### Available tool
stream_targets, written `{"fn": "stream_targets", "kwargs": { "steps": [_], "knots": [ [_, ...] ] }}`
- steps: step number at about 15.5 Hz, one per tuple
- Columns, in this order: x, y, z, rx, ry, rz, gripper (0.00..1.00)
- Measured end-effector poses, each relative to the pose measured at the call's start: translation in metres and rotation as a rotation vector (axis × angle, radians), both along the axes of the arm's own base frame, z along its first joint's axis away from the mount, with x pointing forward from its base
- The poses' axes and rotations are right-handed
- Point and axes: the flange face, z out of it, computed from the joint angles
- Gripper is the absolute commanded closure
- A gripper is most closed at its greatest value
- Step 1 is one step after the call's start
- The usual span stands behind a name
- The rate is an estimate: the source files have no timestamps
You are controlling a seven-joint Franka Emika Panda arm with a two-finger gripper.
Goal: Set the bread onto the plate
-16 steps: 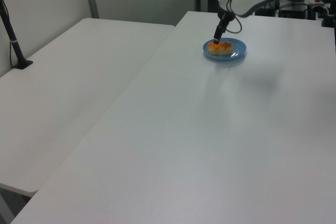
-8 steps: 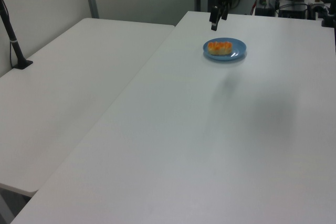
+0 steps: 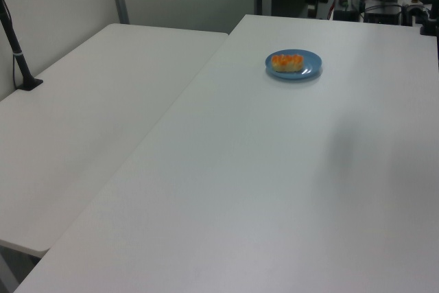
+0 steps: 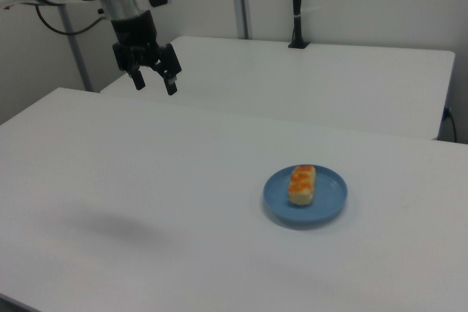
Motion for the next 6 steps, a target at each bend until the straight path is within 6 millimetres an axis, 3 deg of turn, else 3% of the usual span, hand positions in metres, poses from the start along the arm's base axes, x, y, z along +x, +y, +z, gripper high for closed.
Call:
{"fn": "stream_targets", "kwargs": {
  "steps": [6],
  "knots": [
    [-0.0087,-0.0044,-0.0011,0.0,0.027,-0.009,0.0]
  ]
}}
